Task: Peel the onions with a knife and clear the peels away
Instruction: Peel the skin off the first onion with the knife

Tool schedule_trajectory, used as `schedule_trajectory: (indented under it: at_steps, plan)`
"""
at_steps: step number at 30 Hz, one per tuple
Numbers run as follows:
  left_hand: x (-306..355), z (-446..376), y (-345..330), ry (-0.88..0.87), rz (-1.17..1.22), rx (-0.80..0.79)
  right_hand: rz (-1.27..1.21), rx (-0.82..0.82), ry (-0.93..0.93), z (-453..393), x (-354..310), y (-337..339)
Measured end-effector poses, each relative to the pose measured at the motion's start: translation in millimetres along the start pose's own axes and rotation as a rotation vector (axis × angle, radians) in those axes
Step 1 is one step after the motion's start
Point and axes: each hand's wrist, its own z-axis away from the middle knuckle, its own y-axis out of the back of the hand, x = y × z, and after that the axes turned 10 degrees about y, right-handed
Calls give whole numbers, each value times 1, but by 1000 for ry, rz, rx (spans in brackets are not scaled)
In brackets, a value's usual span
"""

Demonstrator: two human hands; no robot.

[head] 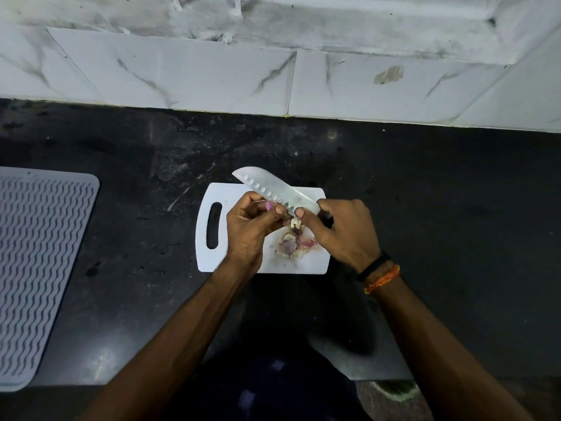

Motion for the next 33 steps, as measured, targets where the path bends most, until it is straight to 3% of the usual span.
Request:
schedule_trajectory:
  at_steps: [5, 13, 17, 23, 28, 33]
  plan:
    - [2, 3, -1, 19, 9, -25, -24, 11, -65, -3, 4, -2]
    - [-1, 1, 2, 29, 2, 12, -29, -30, -20, 2, 5, -2]
    - [-2, 0, 3, 13, 6, -13, -73, 36, -65, 1, 5, -4]
    - [-2, 1, 4, 21, -43, 14, -7, 3, -12, 5, -1, -7]
    - [-2, 1, 3, 32, -35, 0, -108, 60, -75, 2, 1, -6]
    - [-2, 0, 5, 42, -68, 31, -37, 18, -49, 2, 0, -10]
